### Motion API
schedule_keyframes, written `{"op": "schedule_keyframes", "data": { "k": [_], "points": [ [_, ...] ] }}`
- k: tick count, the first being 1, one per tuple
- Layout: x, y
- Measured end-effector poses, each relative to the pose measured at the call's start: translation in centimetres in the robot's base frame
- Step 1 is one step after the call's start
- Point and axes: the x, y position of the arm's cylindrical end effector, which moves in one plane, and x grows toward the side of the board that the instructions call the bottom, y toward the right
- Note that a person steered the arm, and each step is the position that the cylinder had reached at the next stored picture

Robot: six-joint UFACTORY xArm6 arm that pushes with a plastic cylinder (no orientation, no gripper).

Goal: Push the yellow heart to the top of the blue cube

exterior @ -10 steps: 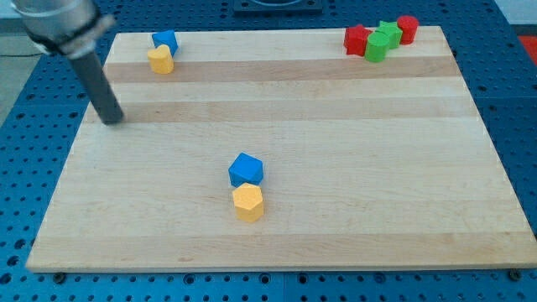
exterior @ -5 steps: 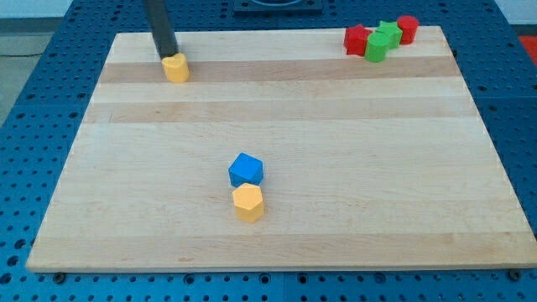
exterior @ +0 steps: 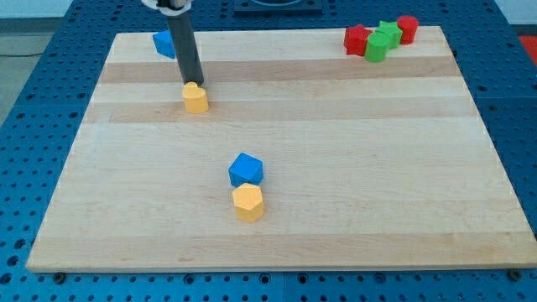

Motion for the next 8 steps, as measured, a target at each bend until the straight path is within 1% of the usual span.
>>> {"op": "schedule_keyframes", "data": {
  "k": [2, 3, 4, 8],
  "points": [
    [5.2, 0.3],
    [6.6, 0.4],
    [7.5, -0.2],
    [13.3, -3.2]
  ]
}}
